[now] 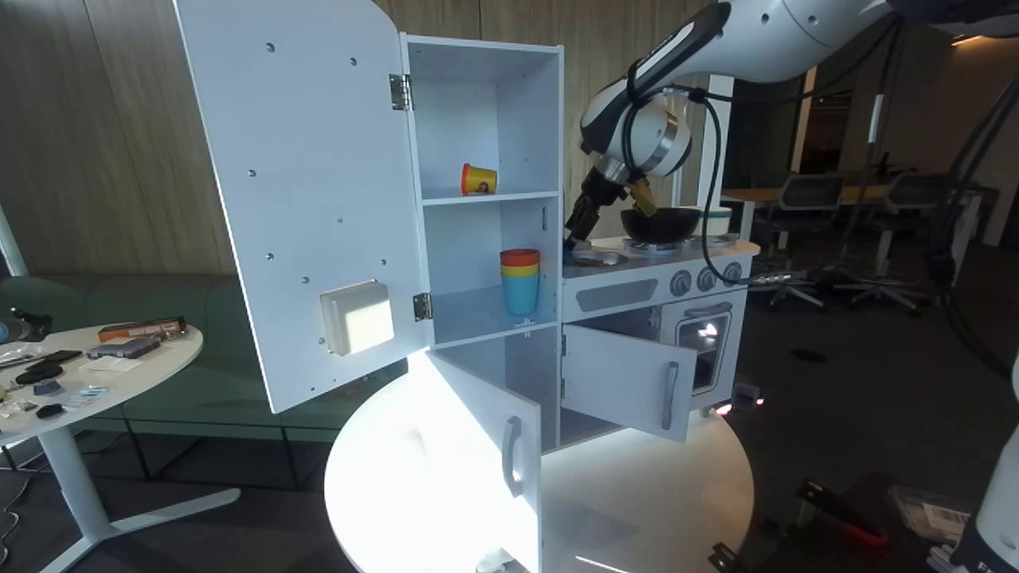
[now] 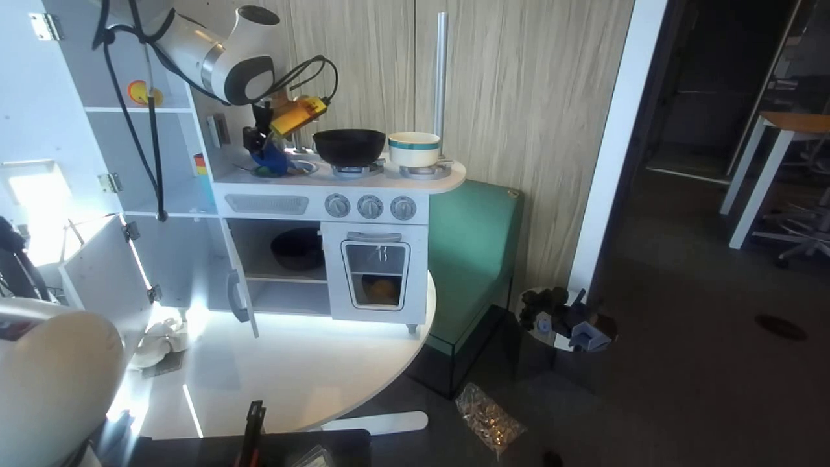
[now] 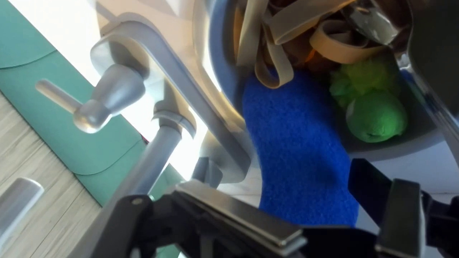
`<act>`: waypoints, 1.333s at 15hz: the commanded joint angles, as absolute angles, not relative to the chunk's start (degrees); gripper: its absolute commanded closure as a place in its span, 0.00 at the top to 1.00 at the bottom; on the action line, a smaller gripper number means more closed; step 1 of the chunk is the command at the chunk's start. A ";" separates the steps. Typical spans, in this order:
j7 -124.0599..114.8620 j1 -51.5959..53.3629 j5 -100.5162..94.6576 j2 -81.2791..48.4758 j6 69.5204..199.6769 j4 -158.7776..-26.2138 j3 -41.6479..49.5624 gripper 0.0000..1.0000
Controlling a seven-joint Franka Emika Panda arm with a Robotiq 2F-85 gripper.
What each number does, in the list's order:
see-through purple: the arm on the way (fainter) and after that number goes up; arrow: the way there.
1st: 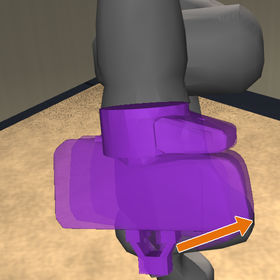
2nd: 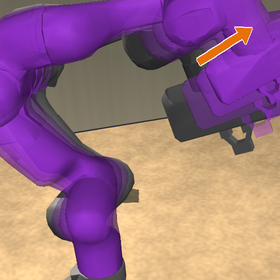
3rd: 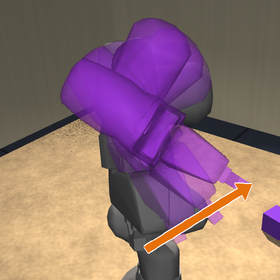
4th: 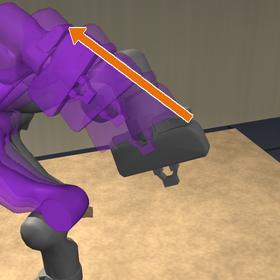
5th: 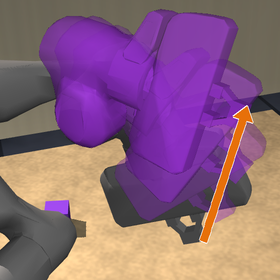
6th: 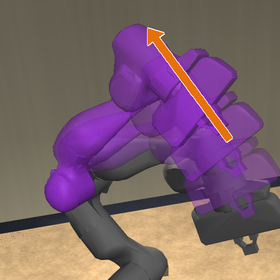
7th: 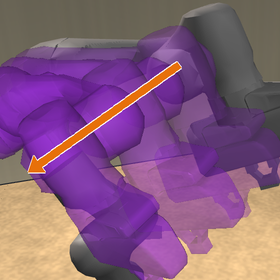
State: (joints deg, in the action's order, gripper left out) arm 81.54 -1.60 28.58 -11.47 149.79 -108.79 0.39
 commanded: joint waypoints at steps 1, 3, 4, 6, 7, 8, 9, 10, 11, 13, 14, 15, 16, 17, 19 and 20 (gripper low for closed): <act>82.61 -4.45 29.18 -15.40 149.54 -103.42 -2.96 1.00; 82.00 -5.36 29.17 -16.85 149.23 -101.76 -4.15 1.00; 81.93 -5.70 29.19 -17.37 149.27 -101.13 -4.75 1.00; 81.31 -6.10 28.45 -17.90 148.74 -100.57 -5.55 1.00; 80.69 -6.18 28.37 -17.62 148.29 -100.80 -5.90 1.00; 80.95 -6.32 28.52 -17.39 148.73 -101.15 -6.33 1.00; 80.21 -6.22 27.95 -16.89 148.55 -101.71 -6.32 1.00; 79.43 -6.14 27.60 -16.46 148.44 -102.26 -6.26 1.00; 79.15 -6.22 27.61 -16.06 148.27 -102.79 -6.33 1.00; 77.02 -6.03 26.58 -15.60 147.44 -103.67 -5.84 1.00; 76.26 -6.10 26.22 -15.65 146.95 -103.86 -5.67 1.00; 74.77 -6.09 25.70 -15.89 146.32 -103.76 -5.37 1.00; 74.12 -6.27 25.56 -16.15 145.61 -103.61 -5.33 1.00; 73.53 -6.45 25.61 -16.49 145.13 -103.46 -5.34 1.00; 72.48 -6.73 25.46 -16.88 144.30 -103.24 -5.36 1.00; 72.20 -6.87 25.49 -16.97 143.70 -102.93 -5.46 1.00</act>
State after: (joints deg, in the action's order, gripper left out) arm 74.28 -6.17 26.60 -16.86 145.51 -103.58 -5.15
